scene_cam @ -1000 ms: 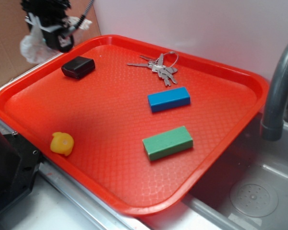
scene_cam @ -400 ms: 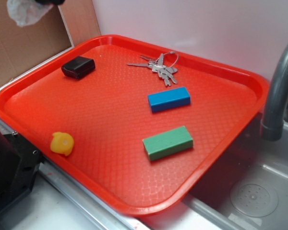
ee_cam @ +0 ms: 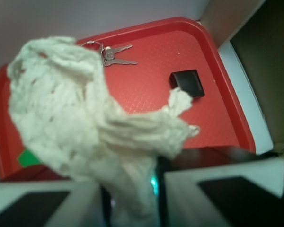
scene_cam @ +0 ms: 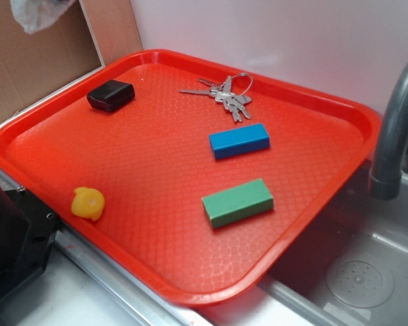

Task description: Grab the white paper.

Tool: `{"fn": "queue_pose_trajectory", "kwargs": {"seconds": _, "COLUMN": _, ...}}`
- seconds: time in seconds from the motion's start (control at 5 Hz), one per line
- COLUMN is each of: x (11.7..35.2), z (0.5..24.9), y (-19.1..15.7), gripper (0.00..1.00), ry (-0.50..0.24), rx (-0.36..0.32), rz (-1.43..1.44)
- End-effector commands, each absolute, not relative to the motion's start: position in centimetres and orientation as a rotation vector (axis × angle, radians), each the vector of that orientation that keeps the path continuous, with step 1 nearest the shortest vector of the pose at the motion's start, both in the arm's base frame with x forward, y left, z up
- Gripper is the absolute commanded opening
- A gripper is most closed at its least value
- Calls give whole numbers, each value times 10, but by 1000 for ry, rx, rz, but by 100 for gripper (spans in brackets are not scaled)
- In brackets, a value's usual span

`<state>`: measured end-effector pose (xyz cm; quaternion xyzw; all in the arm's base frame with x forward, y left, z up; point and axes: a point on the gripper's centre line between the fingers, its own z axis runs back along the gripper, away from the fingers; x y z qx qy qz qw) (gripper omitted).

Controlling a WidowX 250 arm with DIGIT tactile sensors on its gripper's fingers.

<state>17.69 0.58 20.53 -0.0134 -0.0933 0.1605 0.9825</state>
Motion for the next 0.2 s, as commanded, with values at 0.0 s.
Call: {"fn": "queue_pose_trajectory", "kwargs": {"seconds": 0.0, "x": 182, "z": 205, "y": 8, "gripper": 0, "ry": -160, "rx": -95, "rz": 396}}
